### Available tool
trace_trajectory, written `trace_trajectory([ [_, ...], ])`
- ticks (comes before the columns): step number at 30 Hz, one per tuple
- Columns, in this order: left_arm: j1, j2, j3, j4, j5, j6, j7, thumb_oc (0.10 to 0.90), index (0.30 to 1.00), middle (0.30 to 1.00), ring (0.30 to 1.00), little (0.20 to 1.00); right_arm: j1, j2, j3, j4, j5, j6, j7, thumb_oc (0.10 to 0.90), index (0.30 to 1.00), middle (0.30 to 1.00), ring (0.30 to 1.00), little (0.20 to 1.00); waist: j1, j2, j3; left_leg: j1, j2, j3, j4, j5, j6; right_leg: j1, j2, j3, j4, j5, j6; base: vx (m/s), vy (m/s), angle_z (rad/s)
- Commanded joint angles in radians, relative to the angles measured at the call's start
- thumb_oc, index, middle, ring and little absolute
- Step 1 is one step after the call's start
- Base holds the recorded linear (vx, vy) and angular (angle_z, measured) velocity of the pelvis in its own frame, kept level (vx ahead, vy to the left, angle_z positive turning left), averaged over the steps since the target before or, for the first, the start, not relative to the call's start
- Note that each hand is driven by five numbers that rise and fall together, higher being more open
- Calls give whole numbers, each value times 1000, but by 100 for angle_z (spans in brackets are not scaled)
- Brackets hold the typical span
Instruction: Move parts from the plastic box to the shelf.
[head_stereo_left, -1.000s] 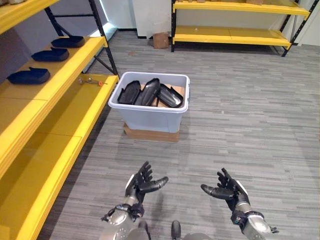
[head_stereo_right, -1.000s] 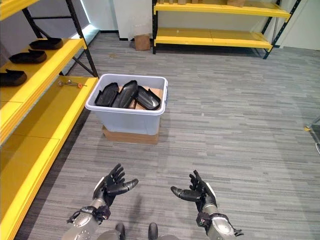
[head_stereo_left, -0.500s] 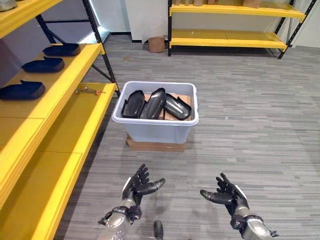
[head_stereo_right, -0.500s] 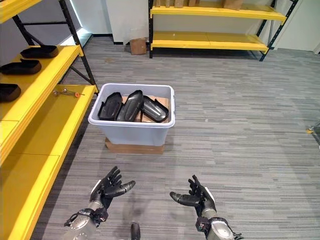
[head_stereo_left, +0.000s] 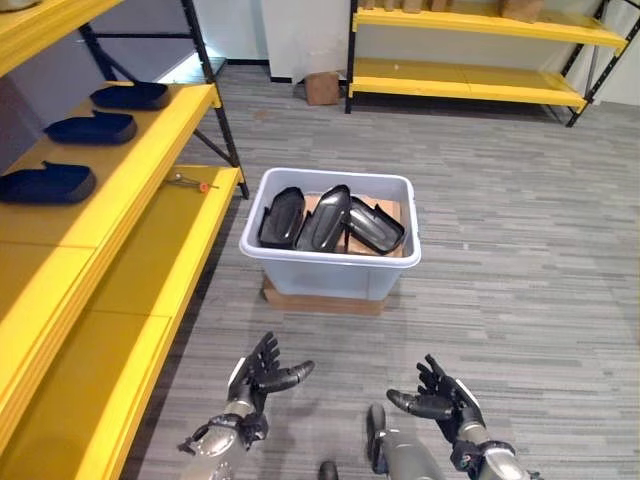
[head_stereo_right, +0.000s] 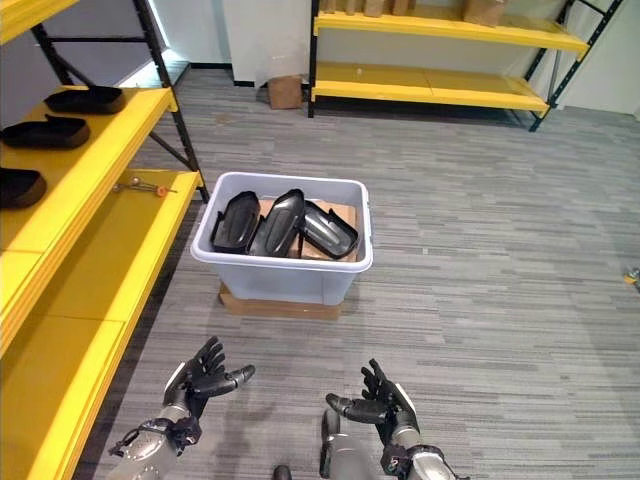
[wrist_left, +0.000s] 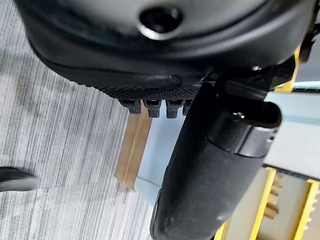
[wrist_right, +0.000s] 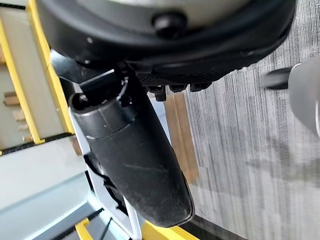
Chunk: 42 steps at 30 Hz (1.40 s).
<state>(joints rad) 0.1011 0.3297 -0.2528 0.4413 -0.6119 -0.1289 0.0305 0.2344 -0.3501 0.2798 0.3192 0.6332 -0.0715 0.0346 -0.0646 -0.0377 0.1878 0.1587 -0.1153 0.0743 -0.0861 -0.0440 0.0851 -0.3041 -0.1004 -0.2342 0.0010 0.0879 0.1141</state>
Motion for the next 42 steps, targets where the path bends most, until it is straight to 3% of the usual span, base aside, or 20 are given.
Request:
trace_trajectory([
  [1,-44,1,18,-111,51,-75,-54,900,1000,1000,1000,1000,-53,-34,-22,-110,30,-68,21,900,1000,1000,1000,1000,-31,-13,-24,38,68,19,-1,-24,-77,95,36,41,-42,118,31,300,-106,28],
  [6,-45,-19,7,-105,47,-77,-60,900,1000,1000,1000,1000,-55,-49,-20,-101,44,-74,26,900,1000,1000,1000,1000,-36,9,-58,90,92,1,5,-19,-93,144,73,85,-40,110,-6,284,-124,32],
  [8,-57,-23,4,-102,27,-81,-57,900,1000,1000,1000,1000,-69,-63,-21,-95,52,-80,23,900,1000,1000,1000,1000,-36,17,-57,46,120,5,176,14,-128,194,93,96,-53,74,-38,317,-201,-19],
  [11,-72,-28,-2,-97,3,-84,-47,900,1000,1000,1000,1000,-83,-80,-26,-92,65,-87,12,900,1000,1000,1000,1000,-27,1,-29,-95,144,0,508,138,-181,260,96,107,-63,39,-79,158,-183,-2],
  [12,-72,-27,-2,-97,3,-84,-47,900,1000,1000,1000,1000,-83,-79,-26,-92,65,-87,12,900,1000,1000,1000,1000,-29,-2,-32,-100,141,-2,507,141,-181,256,93,105,-63,40,-79,110,-151,-14],
  [13,-74,-26,-5,-96,-1,-82,-46,900,1000,1000,1000,1000,-87,-89,-32,-93,62,-89,13,900,1000,1000,1000,1000,-21,-12,-17,-152,136,-13,637,187,-198,271,88,107,-57,25,-96,104,-116,-25],
  [16,-56,-24,-1,-101,10,-82,-46,900,1000,1000,1000,1000,-84,-118,-32,-109,34,-89,18,900,1000,1000,1000,1000,2,-33,5,-258,125,-15,751,195,-183,316,73,124,-65,0,-114,145,-107,-12],
  [17,-51,-25,0,-104,12,-81,-47,900,1000,1000,1000,1000,-81,-118,-35,-106,35,-89,13,900,1000,1000,1000,1000,4,-32,10,-280,140,-4,746,188,-176,328,71,126,-67,-3,-113,222,-52,-12],
  [18,-47,-22,6,-95,6,-79,-45,900,1000,1000,1000,1000,-78,-115,-41,-102,38,-93,3,900,1000,1000,1000,1000,8,-39,8,-321,187,19,625,170,-159,343,58,127,-70,-14,-109,234,12,-16],
  [21,-31,-20,10,-85,11,-82,-37,900,1000,1000,1000,1000,-67,-110,-51,-95,28,-103,-7,900,1000,1000,1000,1000,20,-32,4,-302,234,9,332,162,-145,365,51,139,-72,-41,-86,233,84,-6],
  [22,-30,-20,10,-85,11,-82,-37,900,1000,1000,1000,1000,-67,-111,-51,-95,28,-103,-7,900,1000,1000,1000,1000,22,-34,6,-294,232,11,324,165,-145,368,49,140,-71,-42,-86,149,92,-20],
  [23,-25,-21,11,-84,12,-83,-36,900,1000,1000,1000,1000,-62,-111,-51,-90,26,-102,-7,900,1000,1000,1000,1000,22,-26,1,-277,253,13,221,186,-154,375,49,142,-72,-58,-84,80,50,-27],
  [24,-25,-21,11,-84,12,-83,-36,900,1000,1000,1000,1000,-62,-111,-51,-90,26,-102,-7,900,1000,1000,1000,1000,22,-26,2,-275,253,14,219,186,-154,376,49,142,-72,-58,-84,248,158,-26],
  [25,-24,-26,14,-70,17,-83,-33,900,1000,1000,1000,1000,-60,-113,-51,-89,21,-103,-8,900,1000,1000,1000,1000,24,-10,-5,-274,297,6,83,257,-179,395,47,147,-66,-81,-76,250,155,-35],
  [28,-21,-33,21,-63,20,-84,-31,900,1000,1000,1000,1000,-58,-115,-59,-80,19,-100,-11,900,1000,1000,1000,1000,26,10,-15,-274,326,-4,-1,306,-215,425,43,160,-55,-105,-63,258,173,-28],
  [32,-11,-36,28,-64,8,-90,-30,900,1000,1000,1000,1000,-44,-90,-76,-79,30,-97,-14,900,1000,1000,1000,1000,23,23,-51,-240,313,27,-1,268,-213,460,21,172,-60,-117,-47,329,270,-32],
  [33,-9,-27,31,-73,4,-92,-34,900,1000,1000,1000,1000,-36,-76,-83,-84,25,-91,-5,900,1000,1000,1000,1000,25,12,-59,-214,280,64,2,237,-185,476,-28,182,-54,-112,-24,346,331,-24],
  [36,-15,-11,32,-77,1,-94,-31,900,1000,1000,1000,1000,-43,-68,-77,-79,23,-88,0,900,1000,1000,1000,1000,34,-3,-62,-209,243,74,26,186,-151,461,-76,196,-34,-98,4,268,333,-11],
  [40,-13,14,39,-94,0,-97,-22,900,1000,1000,1000,1000,-56,-52,-65,-77,13,-81,9,900,1000,1000,1000,1000,49,-28,-73,-204,171,80,43,118,-97,411,-141,231,31,-30,53,197,302,-19],
  [42,-25,22,34,-99,7,-95,-25,900,1000,1000,1000,1000,-67,-48,-55,-75,10,-83,15,900,1000,1000,1000,1000,49,-27,-55,-183,143,83,41,87,-64,320,-150,259,200,44,69,111,263,-1],
])
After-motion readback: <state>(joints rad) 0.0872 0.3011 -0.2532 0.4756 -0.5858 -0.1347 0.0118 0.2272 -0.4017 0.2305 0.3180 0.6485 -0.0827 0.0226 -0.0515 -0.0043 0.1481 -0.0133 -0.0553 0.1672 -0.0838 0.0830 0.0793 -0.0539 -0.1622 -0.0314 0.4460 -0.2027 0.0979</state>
